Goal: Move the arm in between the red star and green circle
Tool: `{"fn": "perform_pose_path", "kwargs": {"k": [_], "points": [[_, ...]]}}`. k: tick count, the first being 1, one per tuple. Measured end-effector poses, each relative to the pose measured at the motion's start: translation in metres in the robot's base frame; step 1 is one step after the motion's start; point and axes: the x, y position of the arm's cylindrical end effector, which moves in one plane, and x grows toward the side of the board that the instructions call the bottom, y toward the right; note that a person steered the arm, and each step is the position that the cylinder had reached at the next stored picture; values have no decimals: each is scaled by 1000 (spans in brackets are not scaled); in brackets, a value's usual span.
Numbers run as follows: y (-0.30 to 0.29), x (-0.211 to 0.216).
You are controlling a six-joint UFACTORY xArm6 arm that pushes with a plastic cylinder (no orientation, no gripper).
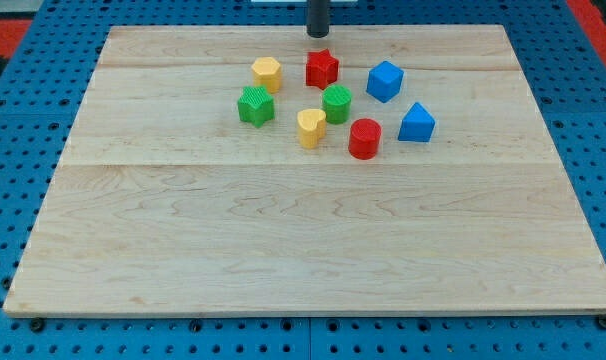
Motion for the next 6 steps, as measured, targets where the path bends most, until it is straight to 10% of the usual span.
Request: {"fn": "perform_pose_path", "kwargs": {"k": [6], "points": [[-35,48]]}}
